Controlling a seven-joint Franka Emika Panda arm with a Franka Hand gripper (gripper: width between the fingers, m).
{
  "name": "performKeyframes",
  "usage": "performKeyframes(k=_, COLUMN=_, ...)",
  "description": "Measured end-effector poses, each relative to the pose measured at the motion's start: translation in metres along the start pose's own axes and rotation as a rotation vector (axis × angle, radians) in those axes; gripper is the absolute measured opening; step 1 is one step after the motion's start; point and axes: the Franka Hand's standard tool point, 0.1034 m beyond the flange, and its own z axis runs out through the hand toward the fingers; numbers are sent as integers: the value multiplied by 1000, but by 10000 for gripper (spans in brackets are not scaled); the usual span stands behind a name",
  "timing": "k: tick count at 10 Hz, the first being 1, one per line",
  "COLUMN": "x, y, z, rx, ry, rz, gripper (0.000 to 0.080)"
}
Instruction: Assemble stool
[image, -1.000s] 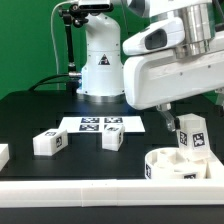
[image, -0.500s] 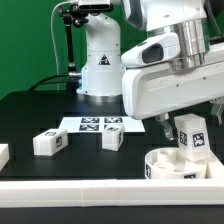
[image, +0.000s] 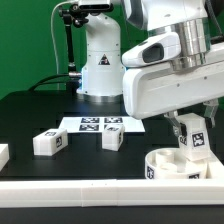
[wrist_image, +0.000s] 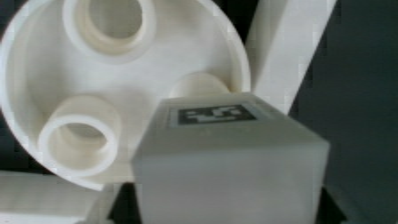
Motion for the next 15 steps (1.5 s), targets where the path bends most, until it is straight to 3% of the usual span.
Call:
performKeyframes(k=3, x=1, y=2, z=0, rx=17, ry=7, rz=177, gripper=341)
performKeyframes(k=6, x=3, y=2, z=1, rx=8, ry=29, rz=412, gripper=343)
performKeyframes(k=11, x=5, y=7, z=0, rx=29, ry=47, rz=667, gripper=343)
performKeyframes(k=13, x=5, y=8, z=-1, rx=39, ry=47, rz=793, gripper=343)
performKeyframes(k=15, x=7, y=10, z=0, rx=73, ry=51, rz=998, gripper=343)
